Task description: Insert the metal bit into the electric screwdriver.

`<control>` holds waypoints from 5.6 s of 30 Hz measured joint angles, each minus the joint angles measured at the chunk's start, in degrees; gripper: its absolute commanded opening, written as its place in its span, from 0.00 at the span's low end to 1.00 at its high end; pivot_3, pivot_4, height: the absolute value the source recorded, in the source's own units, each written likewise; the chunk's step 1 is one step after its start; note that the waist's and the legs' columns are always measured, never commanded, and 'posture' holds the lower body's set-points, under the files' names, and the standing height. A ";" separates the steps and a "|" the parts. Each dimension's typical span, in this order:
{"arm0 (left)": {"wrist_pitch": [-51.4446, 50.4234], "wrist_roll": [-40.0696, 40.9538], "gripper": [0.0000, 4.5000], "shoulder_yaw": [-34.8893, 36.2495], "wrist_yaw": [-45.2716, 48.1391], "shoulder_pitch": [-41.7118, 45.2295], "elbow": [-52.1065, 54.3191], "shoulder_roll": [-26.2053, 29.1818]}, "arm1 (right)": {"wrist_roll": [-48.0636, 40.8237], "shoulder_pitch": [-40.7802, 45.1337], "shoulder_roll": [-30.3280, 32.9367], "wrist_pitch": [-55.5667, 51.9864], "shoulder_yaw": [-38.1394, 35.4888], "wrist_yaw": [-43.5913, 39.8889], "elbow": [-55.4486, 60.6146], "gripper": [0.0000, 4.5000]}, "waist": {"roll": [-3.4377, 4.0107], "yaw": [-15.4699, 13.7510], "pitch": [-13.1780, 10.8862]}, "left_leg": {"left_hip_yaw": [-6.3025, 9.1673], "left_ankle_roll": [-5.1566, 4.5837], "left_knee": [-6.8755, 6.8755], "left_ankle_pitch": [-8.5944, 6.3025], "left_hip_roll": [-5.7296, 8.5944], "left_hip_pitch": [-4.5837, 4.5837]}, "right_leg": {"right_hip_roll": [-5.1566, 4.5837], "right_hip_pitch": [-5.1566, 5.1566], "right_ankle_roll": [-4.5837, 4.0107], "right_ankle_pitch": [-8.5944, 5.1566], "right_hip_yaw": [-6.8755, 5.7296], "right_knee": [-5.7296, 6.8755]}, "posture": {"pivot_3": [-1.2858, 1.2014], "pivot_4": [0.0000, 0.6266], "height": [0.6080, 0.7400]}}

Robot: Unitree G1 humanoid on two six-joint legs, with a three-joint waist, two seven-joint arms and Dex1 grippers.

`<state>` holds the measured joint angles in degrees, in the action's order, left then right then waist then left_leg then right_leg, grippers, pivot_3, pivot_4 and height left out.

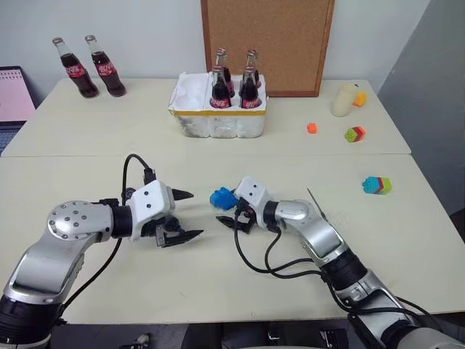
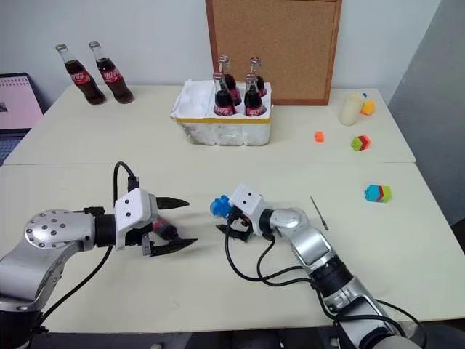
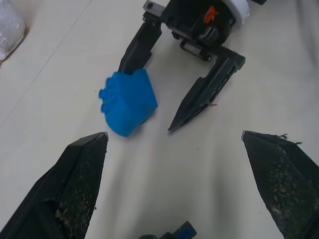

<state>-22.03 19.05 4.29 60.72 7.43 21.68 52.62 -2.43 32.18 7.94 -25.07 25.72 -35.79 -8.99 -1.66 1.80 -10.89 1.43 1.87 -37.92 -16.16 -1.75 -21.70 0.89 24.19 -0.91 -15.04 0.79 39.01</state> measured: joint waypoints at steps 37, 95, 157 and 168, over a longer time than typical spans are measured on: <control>1.26 -0.20 1.00 1.34 0.12 2.26 -5.52 1.14 | 2.36 3.41 -9.72 0.36 -4.98 7.84 -7.30 0.49 | 0.00 0.05 0.00 | 0.03 0.00 0.00 0.00 -0.01 -0.02 | -0.02 0.02 -0.10 0.07 -0.01 0.03 | 0.52 0.24 1.00; 0.82 2.06 1.00 -18.05 1.24 22.66 -7.54 -20.75 | -11.33 -38.76 21.67 -22.38 -54.41 15.61 42.91 1.00 | 0.36 0.06 0.28 | -0.29 0.00 -0.08 0.05 0.19 -0.01 | 0.41 -0.15 0.15 0.18 0.18 0.04 | 0.52 0.24 1.00; 46.46 -27.84 1.00 -24.28 27.73 29.41 -38.61 4.17 | -36.62 -27.25 40.47 -20.37 -26.24 -5.33 60.55 1.00 | 0.10 -0.18 0.14 | -0.21 -0.03 -0.18 0.04 0.10 -0.07 | 0.45 -0.05 0.08 0.13 -0.08 -0.01 | 0.52 0.24 1.00; 51.14 -30.66 0.67 -24.84 25.45 30.74 -43.13 3.35 | -39.20 -27.22 40.86 -20.39 -26.78 -5.21 60.55 1.00 | 0.10 -0.19 0.16 | -0.18 -0.03 -0.19 0.04 0.10 0.02 | 0.45 -0.11 0.10 0.15 -0.10 0.06 | 0.52 0.24 1.00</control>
<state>29.11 -11.60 -20.55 86.18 38.17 -21.45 55.98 -41.63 4.96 48.80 -45.46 -1.06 -41.00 51.57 -1.56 1.61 -10.74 1.25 1.84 -38.11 -16.12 -1.65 -21.68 1.34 24.08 -0.81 -14.89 0.69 39.06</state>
